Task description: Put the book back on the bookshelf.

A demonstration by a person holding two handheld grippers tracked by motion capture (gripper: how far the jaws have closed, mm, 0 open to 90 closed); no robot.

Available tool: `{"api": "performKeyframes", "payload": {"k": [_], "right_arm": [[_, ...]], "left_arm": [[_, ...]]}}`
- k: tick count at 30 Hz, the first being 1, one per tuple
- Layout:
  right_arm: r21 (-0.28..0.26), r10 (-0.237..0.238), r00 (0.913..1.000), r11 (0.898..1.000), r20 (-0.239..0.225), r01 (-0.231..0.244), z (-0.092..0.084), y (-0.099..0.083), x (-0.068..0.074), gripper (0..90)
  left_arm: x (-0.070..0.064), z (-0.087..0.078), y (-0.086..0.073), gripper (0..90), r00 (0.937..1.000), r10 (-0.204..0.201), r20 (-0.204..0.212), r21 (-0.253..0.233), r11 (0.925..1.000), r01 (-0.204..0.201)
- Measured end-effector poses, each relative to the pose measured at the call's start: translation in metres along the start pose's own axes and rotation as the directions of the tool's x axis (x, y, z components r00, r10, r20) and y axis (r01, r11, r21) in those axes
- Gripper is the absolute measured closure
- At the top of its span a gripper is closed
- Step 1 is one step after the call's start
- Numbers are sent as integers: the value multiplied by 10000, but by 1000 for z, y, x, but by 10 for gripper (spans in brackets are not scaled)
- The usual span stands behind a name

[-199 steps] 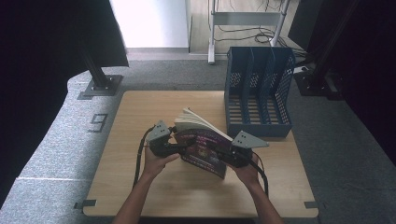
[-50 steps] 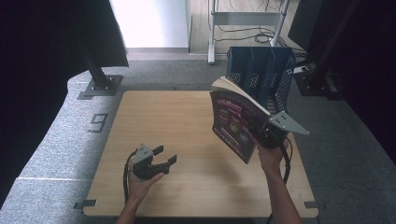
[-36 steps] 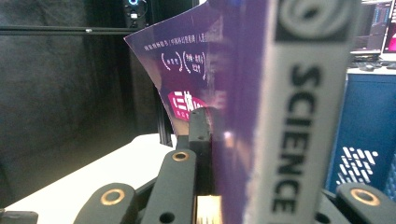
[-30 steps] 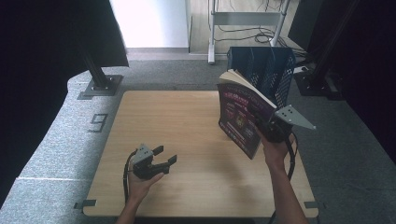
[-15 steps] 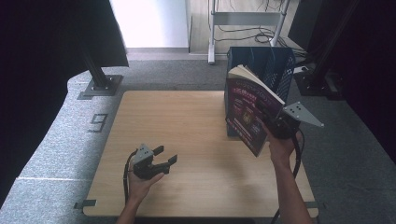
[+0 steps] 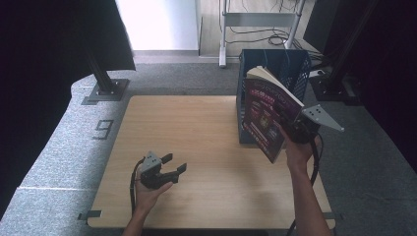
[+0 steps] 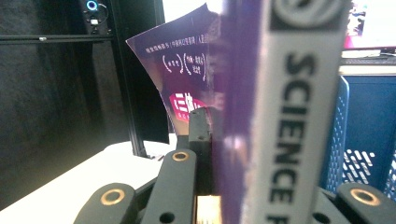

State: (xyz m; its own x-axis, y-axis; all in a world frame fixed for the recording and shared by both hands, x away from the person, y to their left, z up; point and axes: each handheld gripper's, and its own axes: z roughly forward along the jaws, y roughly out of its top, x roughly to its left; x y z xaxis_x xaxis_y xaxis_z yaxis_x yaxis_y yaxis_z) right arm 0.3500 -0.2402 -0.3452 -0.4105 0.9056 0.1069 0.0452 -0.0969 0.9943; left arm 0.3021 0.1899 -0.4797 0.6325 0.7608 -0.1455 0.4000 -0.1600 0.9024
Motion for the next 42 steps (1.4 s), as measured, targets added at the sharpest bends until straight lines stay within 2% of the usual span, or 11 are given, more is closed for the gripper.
{"api": "performKeyframes", "payload": {"k": [10,19,30,42], "right_arm": [[-19,133,9998,9999,133,-132,5,3,-4,818],[-25,120,9989,9999,455,-119,15,4,-7,818],[-3,26,9976,10000,687,-26,32,11,-9,818],[-35,133,9956,9999,928,-130,41,8,-13,818]], "left_arm": [[0,0,0,284,10000,11,8,2,10000,-11],[1,-2,1,284,10000,-58,28,-85,9999,58],[3,-3,1,284,9999,-131,49,-128,9998,132],[3,-4,1,284,9999,-147,69,-146,9998,148]]}}
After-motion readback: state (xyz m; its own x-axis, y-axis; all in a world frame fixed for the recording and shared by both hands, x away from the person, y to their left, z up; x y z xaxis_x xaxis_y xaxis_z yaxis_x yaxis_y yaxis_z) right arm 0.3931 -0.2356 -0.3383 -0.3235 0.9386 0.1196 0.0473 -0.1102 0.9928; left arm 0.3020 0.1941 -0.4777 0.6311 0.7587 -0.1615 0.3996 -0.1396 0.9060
